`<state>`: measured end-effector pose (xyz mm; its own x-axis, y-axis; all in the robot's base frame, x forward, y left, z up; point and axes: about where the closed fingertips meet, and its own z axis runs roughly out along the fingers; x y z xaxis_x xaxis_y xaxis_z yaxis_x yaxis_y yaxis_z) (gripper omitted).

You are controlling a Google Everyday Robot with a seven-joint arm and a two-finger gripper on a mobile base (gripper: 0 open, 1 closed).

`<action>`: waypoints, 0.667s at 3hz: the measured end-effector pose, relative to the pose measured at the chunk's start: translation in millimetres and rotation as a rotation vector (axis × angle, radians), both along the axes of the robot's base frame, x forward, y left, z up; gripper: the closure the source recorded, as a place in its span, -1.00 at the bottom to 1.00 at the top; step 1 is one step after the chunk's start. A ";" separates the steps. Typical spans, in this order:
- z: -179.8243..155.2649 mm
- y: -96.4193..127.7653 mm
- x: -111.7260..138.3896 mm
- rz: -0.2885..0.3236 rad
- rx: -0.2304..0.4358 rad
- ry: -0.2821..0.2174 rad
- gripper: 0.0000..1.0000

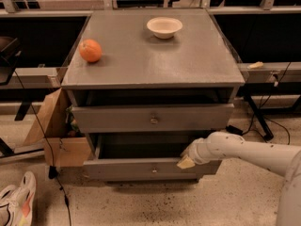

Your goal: Close middle drawer

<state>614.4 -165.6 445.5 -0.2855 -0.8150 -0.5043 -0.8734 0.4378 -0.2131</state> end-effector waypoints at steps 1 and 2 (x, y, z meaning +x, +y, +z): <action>2.8 -0.3 -1.1 -0.014 0.010 -0.004 -0.77; 16.7 -1.1 -3.3 -0.064 0.037 -0.028 -1.00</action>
Offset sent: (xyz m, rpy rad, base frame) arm -0.0057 -0.0059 0.0403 0.0757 -0.0686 -0.1401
